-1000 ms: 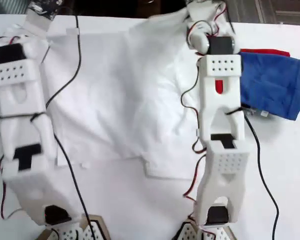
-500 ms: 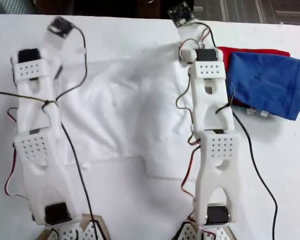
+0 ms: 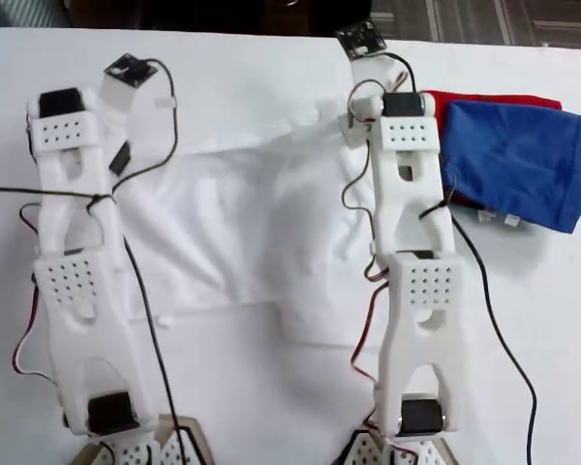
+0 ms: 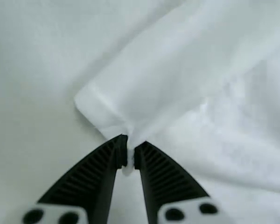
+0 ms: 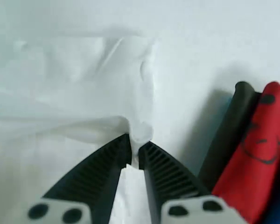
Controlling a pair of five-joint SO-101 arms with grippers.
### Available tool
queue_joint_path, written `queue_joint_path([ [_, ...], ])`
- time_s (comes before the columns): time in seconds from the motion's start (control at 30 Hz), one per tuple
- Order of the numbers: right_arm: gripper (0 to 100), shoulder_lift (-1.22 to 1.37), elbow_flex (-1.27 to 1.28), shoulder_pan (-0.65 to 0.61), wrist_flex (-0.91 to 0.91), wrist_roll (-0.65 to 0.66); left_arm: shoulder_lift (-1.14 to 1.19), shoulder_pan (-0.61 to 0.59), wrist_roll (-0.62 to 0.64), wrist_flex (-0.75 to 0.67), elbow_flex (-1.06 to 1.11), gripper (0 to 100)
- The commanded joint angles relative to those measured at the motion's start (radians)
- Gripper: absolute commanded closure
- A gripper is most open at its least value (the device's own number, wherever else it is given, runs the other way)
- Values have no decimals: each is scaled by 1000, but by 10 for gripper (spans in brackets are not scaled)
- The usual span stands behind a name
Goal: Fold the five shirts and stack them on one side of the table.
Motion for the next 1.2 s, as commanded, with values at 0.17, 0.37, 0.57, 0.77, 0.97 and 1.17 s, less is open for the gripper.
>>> queue_joint_path([
  [0.17,981,-148,-57,10,294,-6,-130,-32,38,137,-28,973],
  [0.37,980,-243,-55,7,424,-5,-428,-26,3,117,392,973],
  [0.57,980,-423,51,-15,438,-5,-743,-32,0,11,802,973],
  [0.77,978,-704,397,-50,418,-5,-1054,-32,0,-98,1185,973],
  [0.97,978,-1046,876,-56,243,-2,-1261,-32,-41,-147,1445,973],
  [1.17,978,-1311,1323,-25,71,55,-1344,-32,-81,-147,1584,973],
])
